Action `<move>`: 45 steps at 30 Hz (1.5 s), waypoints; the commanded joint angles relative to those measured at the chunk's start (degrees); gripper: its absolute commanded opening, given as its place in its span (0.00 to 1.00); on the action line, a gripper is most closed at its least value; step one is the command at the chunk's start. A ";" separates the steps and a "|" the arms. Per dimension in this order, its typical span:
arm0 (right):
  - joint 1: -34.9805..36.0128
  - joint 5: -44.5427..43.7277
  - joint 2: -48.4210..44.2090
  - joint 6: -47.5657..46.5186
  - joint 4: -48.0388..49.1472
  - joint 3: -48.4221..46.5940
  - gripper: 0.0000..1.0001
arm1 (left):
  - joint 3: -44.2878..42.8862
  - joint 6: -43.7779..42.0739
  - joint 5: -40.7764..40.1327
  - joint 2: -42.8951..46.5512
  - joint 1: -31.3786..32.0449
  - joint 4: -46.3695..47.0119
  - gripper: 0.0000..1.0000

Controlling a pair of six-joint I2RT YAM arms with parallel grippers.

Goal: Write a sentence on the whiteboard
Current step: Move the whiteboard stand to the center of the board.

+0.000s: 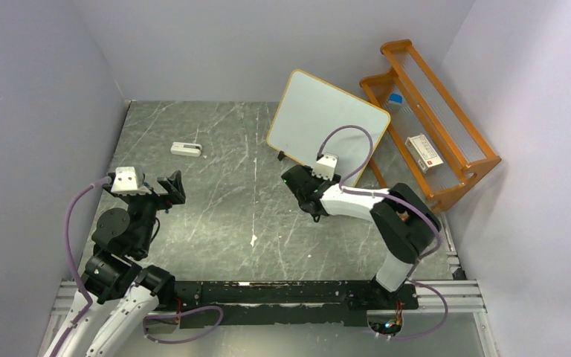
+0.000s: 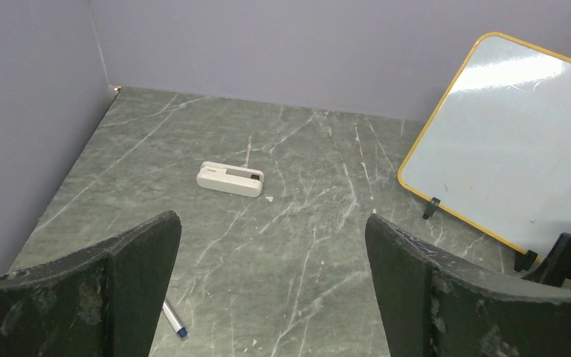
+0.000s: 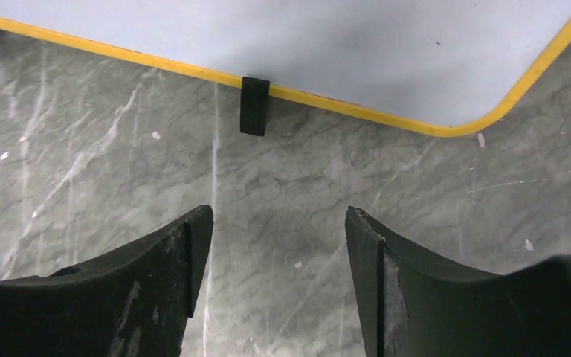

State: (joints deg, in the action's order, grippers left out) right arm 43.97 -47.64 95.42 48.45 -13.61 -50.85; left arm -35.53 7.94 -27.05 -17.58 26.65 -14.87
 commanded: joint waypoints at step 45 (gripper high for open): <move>0.93 16.75 -6.58 -21.26 25.21 17.23 0.00 | -0.55 -0.87 -0.48 -0.68 0.61 1.10 0.98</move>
State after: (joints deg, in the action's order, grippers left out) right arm 42.17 -37.17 92.49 32.51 7.44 -36.60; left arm -35.53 7.68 -27.22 -18.55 27.11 -14.79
